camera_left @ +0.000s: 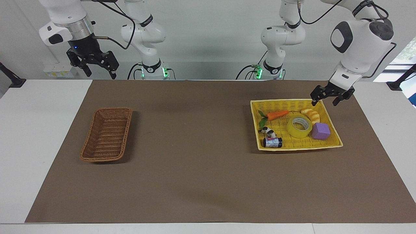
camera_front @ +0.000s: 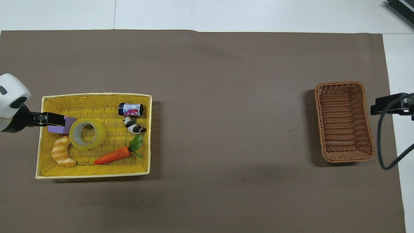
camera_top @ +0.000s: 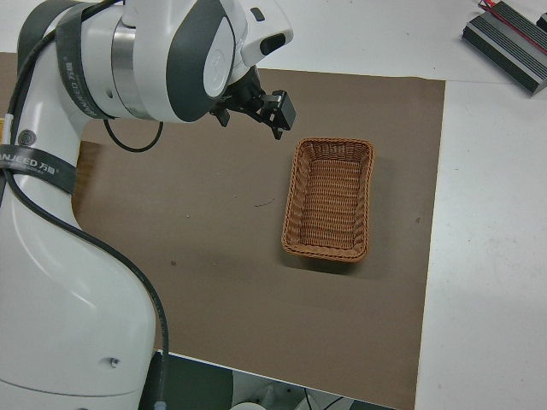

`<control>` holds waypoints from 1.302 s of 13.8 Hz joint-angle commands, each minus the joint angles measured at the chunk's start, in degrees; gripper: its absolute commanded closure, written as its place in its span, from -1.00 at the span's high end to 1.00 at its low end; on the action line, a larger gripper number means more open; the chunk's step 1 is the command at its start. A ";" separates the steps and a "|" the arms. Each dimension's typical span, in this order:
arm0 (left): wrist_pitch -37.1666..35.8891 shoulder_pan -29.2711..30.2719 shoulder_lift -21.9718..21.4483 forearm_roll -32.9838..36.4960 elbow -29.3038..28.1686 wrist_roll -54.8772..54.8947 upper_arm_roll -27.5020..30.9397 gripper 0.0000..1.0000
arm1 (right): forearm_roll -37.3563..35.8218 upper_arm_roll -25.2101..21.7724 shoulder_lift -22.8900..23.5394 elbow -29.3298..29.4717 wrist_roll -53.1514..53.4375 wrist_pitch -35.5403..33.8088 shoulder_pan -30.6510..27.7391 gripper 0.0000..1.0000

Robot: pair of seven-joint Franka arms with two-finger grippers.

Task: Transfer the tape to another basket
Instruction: 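Reach the left gripper down to the clear tape roll in the tray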

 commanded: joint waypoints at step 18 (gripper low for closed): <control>14.03 0.99 10.87 0.82 -9.78 -1.01 0.58 -1.00 | 0.95 0.12 -0.61 -0.25 0.55 -0.38 -0.46 1.00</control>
